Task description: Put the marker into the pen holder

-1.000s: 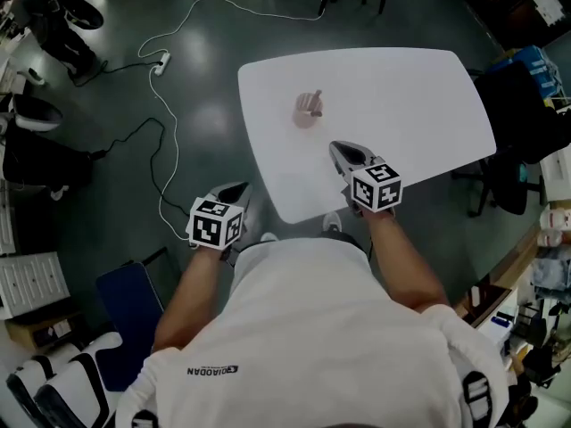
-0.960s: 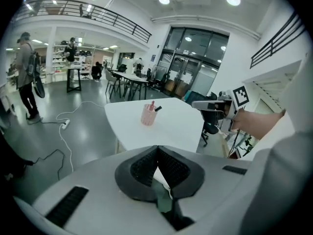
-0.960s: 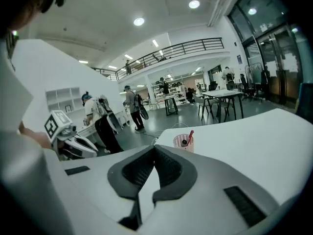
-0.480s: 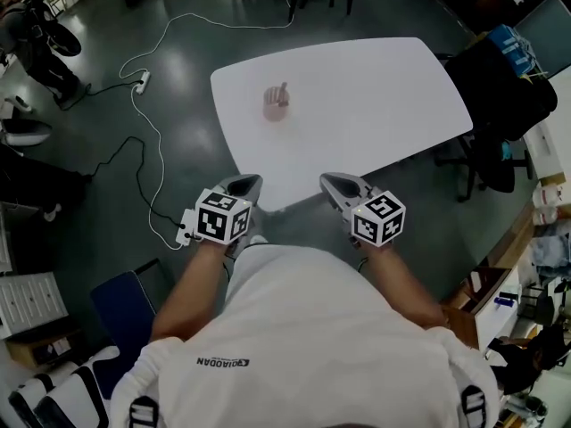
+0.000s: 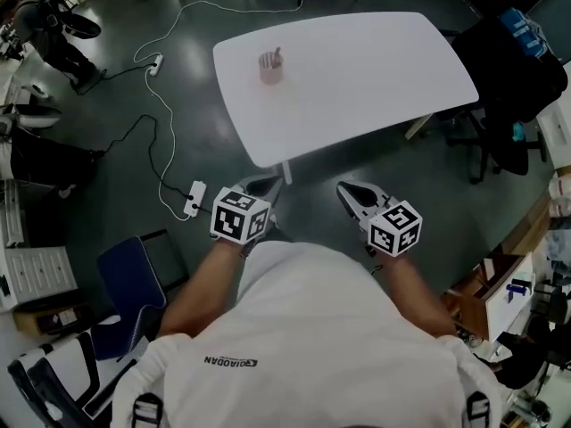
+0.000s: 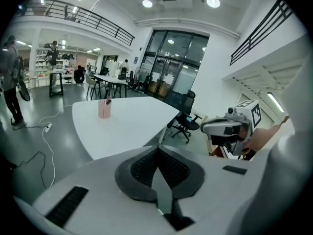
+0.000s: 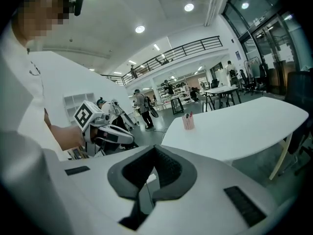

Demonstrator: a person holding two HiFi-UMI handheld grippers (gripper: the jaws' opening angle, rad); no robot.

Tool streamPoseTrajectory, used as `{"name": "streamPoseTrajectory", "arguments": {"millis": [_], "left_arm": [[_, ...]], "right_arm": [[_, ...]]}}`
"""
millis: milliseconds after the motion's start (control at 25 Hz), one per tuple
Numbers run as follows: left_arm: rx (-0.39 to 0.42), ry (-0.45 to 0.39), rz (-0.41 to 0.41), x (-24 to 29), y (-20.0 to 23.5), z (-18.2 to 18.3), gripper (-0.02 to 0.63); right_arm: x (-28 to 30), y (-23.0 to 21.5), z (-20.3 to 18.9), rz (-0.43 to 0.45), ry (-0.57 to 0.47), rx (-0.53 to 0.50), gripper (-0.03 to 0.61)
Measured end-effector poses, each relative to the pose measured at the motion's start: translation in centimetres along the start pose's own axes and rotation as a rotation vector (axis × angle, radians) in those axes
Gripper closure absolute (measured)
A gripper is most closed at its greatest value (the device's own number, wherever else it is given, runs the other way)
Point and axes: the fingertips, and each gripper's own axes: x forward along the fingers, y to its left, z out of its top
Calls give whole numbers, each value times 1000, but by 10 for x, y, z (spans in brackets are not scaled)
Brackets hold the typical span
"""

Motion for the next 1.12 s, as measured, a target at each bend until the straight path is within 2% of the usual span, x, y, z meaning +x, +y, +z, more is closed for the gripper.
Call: {"name": "streamPoseTrajectory", "arguments": {"millis": [200,440,600,800,1120], "left_arm": [[-35,-11,39,-17,-32,-36,588],[-73,0,85,-42,-6,-63,588],[-66,-26,84,-48,21,-40,588],[38,-31,57,-59,60,-8,588],[106,10,3,-81,147,5,588]], "right_arm": [[-24,7,-30,35,24,15,558],[-1,38,-22,72,13,-5,558],[18,48,-7,62,-4,-14,558],[60,46,5,5,-14,12,558],[130,55,28,-121,-51,42,558]]}}
